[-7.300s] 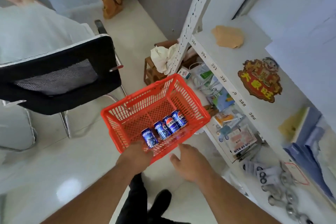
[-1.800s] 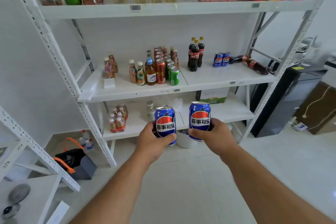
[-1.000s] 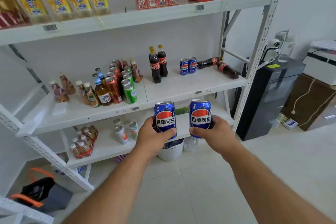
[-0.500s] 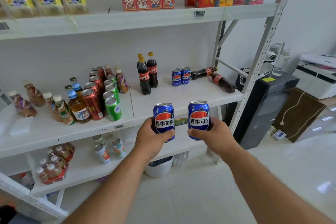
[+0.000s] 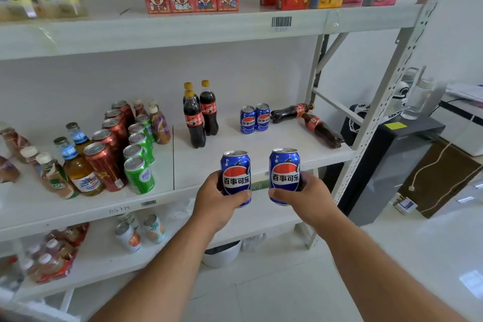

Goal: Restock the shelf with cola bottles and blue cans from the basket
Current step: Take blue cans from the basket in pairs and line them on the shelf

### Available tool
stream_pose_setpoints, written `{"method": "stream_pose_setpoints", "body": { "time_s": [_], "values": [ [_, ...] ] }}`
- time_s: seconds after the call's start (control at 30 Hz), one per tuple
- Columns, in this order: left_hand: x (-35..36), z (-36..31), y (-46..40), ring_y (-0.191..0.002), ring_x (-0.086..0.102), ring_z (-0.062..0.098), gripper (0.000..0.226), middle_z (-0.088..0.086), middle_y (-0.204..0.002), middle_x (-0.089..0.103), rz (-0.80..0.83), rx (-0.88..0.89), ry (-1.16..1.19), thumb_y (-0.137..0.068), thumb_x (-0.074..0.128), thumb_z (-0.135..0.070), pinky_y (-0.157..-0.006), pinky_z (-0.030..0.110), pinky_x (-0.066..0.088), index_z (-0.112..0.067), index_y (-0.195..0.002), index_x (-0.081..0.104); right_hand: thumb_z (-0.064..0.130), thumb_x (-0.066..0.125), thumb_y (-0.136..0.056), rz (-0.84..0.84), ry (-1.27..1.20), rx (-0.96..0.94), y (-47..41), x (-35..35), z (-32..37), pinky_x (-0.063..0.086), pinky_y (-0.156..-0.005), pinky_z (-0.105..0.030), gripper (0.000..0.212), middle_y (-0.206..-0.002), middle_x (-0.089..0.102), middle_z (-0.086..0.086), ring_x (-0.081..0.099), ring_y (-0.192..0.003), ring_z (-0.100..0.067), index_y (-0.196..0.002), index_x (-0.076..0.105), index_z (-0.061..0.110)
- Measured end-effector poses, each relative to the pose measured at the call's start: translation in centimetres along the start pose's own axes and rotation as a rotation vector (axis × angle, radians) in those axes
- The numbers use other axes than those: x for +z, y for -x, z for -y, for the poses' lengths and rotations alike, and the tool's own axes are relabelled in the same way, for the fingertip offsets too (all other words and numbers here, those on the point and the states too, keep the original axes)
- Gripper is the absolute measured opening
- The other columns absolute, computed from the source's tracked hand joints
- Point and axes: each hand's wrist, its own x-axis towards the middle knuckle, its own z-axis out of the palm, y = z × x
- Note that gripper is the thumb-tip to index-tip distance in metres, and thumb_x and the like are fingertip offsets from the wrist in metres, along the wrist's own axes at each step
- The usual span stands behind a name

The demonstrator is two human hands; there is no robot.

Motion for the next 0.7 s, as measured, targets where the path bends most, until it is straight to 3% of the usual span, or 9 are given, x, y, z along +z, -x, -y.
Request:
{"method": "stream_pose_setpoints", "body": {
  "time_s": [0.2, 0.4, 0.53, 0.7],
  "values": [
    [5.3, -1.8, -4.3, -0.101, 0.068, 0.004, 0.06, -0.011, -0.115, 0.072, -0.061, -0.014, -0.01, -0.078, 0.091, -0.017, -0.07, 0.017, 0.053, -0.026, -0.13, 0.063, 0.027, 0.092, -0.076, 0.052, 0.019, -0.008, -6.7, -4.7, -0.9, 0.053, -0.069, -0.019, 0.051, -0.101, 0.074, 0.012, 0.07, -0.093, -0.007, -0.119, 0.065, 0.027],
    [10.0, -2.1, -7.6, -0.105, 0.071, 0.01, 0.061, -0.008, -0.118, 0.075, -0.133, -0.051, 0.001, -0.076, 0.093, -0.019, -0.086, 0.03, 0.061, -0.028, -0.128, 0.064, 0.024, 0.092, -0.077, 0.131, 0.01, -0.012, -12.4, -8.2, -1.8, 0.049, -0.062, -0.012, 0.05, -0.098, 0.072, 0.014, 0.069, -0.089, -0.003, -0.117, 0.062, 0.028],
    [11.5, -2.0, -9.2, -0.102, 0.072, 0.007, 0.057, -0.01, -0.114, 0.075, -0.154, -0.078, -0.006, -0.076, 0.092, -0.017, -0.079, 0.022, 0.057, -0.029, -0.125, 0.065, 0.026, 0.093, -0.076, 0.158, 0.011, 0.008, -15.3, -8.7, -2.9, 0.051, -0.066, -0.016, 0.053, -0.1, 0.071, 0.014, 0.069, -0.091, -0.006, -0.118, 0.061, 0.029],
    [11.7, -1.9, -12.7, -0.103, 0.071, 0.007, 0.058, -0.011, -0.115, 0.074, -0.167, -0.11, -0.026, -0.076, 0.093, -0.02, -0.081, 0.026, 0.058, -0.031, -0.126, 0.064, 0.026, 0.092, -0.077, 0.186, 0.013, 0.023, -18.8, -7.9, -3.5, 0.048, -0.063, -0.013, 0.05, -0.099, 0.071, 0.015, 0.068, -0.089, -0.003, -0.115, 0.06, 0.03]
  ]
}}
